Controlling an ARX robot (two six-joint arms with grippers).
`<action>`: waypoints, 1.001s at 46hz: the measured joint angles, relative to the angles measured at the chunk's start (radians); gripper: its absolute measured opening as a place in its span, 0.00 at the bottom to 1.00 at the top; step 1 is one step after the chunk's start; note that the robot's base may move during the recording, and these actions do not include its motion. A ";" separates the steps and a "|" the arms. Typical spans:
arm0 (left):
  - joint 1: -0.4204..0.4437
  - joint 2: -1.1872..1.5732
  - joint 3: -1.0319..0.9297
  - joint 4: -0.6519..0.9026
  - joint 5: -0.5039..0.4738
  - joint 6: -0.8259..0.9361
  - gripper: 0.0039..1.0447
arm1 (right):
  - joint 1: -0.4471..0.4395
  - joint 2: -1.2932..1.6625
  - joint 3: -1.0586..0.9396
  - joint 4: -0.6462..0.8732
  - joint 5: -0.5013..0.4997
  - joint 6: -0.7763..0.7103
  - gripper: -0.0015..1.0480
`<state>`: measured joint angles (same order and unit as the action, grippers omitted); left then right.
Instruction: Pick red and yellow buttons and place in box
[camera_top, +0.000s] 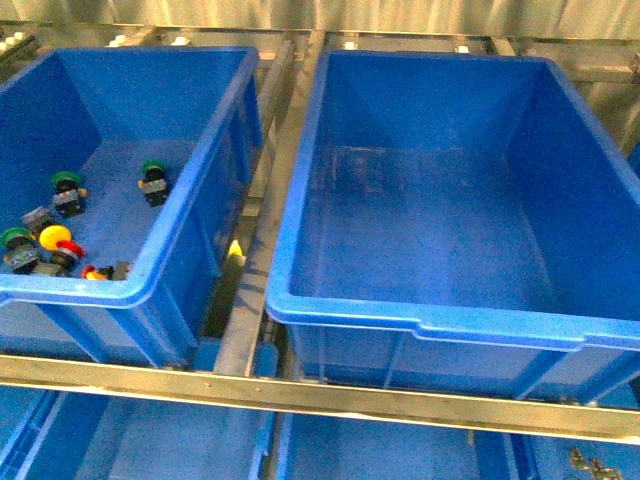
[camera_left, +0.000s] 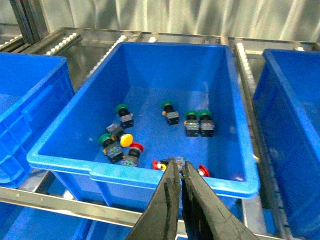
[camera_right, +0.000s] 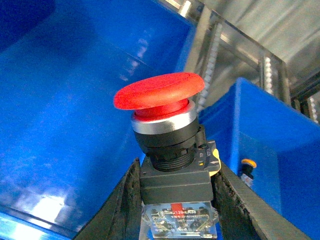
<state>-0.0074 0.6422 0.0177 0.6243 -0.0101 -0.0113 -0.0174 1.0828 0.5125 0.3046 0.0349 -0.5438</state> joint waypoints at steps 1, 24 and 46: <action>0.001 -0.022 0.000 -0.023 0.004 0.000 0.02 | 0.000 0.000 0.000 0.000 0.002 0.000 0.31; 0.003 -0.309 0.000 -0.293 0.010 0.000 0.02 | 0.058 0.007 -0.007 0.015 0.033 0.014 0.31; 0.005 -0.512 0.002 -0.500 0.011 0.001 0.02 | 0.099 0.039 -0.014 0.025 0.006 0.037 0.31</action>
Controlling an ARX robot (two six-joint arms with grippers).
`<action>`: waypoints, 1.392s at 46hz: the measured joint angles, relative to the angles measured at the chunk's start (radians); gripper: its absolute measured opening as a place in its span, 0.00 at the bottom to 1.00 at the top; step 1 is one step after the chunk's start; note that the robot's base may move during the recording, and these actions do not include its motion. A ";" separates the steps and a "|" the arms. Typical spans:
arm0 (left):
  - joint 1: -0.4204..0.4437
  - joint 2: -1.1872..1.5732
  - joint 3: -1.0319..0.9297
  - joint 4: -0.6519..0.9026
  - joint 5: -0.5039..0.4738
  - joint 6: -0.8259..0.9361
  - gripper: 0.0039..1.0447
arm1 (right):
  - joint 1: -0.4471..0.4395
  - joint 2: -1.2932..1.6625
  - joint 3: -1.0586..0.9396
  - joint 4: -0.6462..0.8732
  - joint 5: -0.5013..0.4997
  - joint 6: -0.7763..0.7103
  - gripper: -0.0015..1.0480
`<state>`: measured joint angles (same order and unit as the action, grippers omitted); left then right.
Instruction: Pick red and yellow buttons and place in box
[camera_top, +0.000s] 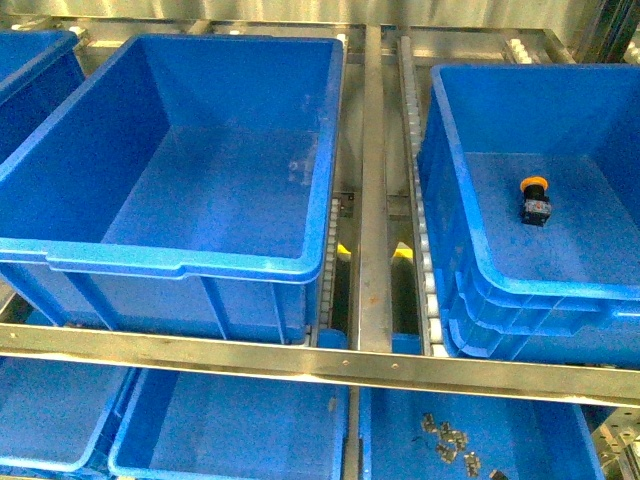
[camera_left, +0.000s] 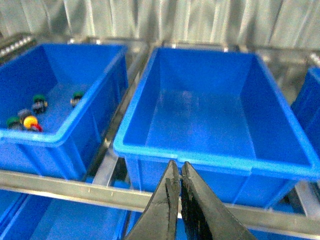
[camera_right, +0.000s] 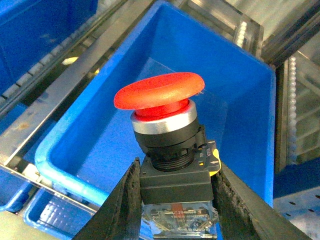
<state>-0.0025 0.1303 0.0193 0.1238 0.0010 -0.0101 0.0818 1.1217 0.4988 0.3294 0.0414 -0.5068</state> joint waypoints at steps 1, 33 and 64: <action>0.000 -0.040 0.000 -0.062 -0.001 0.000 0.02 | 0.006 0.007 0.007 0.003 0.006 0.000 0.31; 0.000 -0.116 0.000 -0.124 -0.001 0.000 0.02 | -0.044 0.720 0.570 0.007 0.139 0.338 0.31; 0.000 -0.116 0.000 -0.124 -0.001 0.000 0.02 | -0.105 1.529 1.682 -0.434 0.332 0.553 0.31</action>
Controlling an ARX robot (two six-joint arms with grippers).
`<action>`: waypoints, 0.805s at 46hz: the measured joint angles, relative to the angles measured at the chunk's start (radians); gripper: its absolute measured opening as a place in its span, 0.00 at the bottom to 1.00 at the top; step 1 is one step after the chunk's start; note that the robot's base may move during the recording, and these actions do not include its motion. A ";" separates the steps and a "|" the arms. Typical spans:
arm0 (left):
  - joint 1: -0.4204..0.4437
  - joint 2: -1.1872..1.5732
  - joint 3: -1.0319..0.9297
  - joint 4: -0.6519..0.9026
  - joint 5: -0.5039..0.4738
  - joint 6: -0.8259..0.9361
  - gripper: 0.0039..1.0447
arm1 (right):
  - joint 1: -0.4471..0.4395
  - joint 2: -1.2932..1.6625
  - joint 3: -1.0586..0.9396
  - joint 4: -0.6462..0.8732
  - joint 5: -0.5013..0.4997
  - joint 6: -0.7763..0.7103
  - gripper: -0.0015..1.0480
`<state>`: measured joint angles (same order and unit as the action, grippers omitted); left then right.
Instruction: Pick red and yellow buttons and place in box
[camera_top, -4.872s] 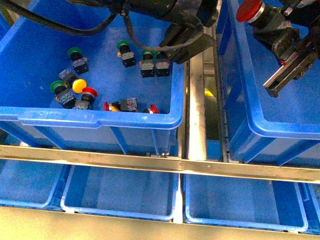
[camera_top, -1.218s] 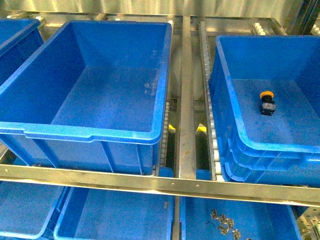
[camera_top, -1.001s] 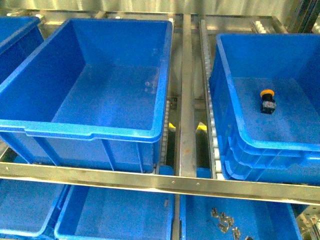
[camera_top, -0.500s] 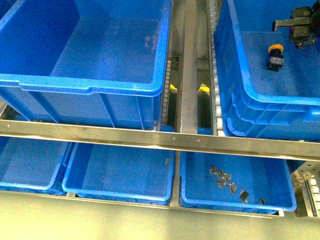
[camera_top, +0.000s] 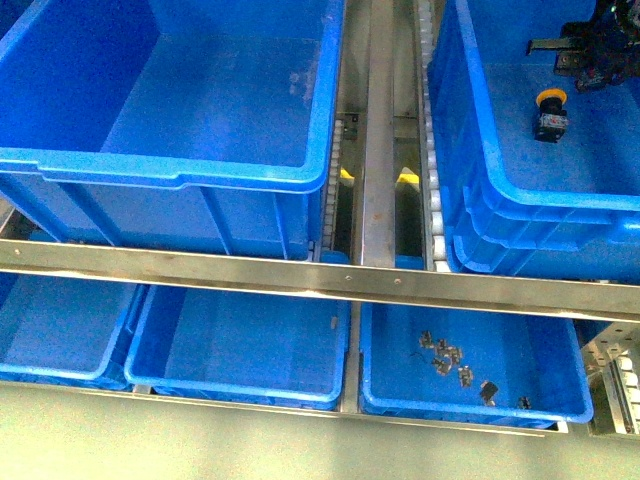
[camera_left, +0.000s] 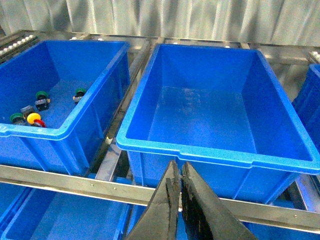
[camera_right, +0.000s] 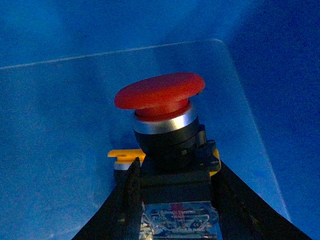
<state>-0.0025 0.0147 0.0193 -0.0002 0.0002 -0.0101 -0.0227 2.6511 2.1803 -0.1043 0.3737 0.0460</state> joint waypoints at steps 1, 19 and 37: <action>0.000 0.000 0.000 0.000 0.000 0.000 0.02 | 0.000 0.015 0.019 -0.008 0.001 0.002 0.31; 0.000 0.000 0.000 0.000 0.000 0.000 0.02 | -0.016 0.045 0.011 0.089 0.018 0.016 0.70; 0.000 0.000 0.000 0.000 0.000 0.000 0.02 | -0.055 -0.898 -1.219 0.481 -0.206 0.006 0.93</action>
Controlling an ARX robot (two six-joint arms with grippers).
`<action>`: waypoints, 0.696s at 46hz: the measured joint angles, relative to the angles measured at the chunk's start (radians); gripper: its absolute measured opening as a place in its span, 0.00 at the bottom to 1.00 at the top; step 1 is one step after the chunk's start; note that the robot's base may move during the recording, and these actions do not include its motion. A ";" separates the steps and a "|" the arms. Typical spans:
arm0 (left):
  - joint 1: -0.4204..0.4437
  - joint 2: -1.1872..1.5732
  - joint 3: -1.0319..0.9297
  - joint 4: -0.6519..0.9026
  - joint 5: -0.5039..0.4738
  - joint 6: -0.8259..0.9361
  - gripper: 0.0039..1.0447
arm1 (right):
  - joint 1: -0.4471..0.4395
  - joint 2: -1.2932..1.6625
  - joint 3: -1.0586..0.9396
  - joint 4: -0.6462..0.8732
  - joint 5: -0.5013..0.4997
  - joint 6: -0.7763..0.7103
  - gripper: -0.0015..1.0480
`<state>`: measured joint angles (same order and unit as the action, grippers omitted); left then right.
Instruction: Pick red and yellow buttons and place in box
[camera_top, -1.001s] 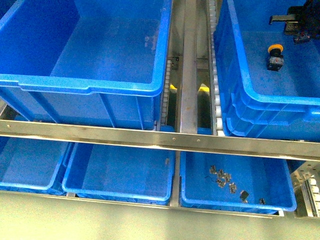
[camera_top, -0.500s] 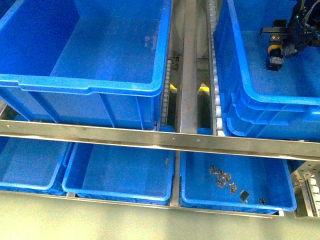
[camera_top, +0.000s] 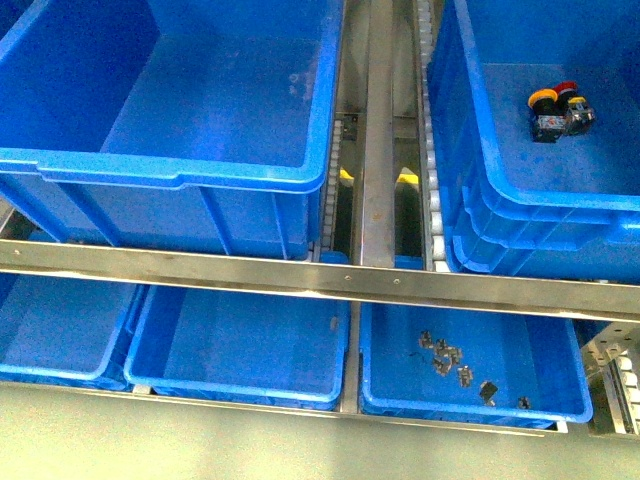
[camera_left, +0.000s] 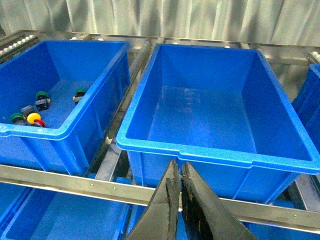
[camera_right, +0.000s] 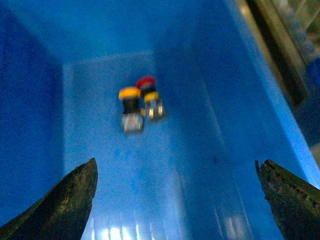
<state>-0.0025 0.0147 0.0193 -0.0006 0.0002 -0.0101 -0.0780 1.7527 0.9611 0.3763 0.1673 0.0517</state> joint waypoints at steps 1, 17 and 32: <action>0.000 0.000 0.000 0.000 0.000 0.000 0.02 | -0.001 -0.080 -0.091 -0.019 -0.014 0.008 0.93; 0.000 0.000 0.000 0.000 0.000 0.000 0.02 | -0.045 -0.686 -0.620 0.233 -0.264 -0.005 0.73; 0.000 0.000 0.000 0.000 0.000 0.000 0.02 | 0.069 -0.907 -0.841 0.335 -0.175 -0.047 0.02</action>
<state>-0.0025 0.0147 0.0193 -0.0002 0.0006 -0.0097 -0.0093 0.8459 0.1204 0.7113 -0.0078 0.0051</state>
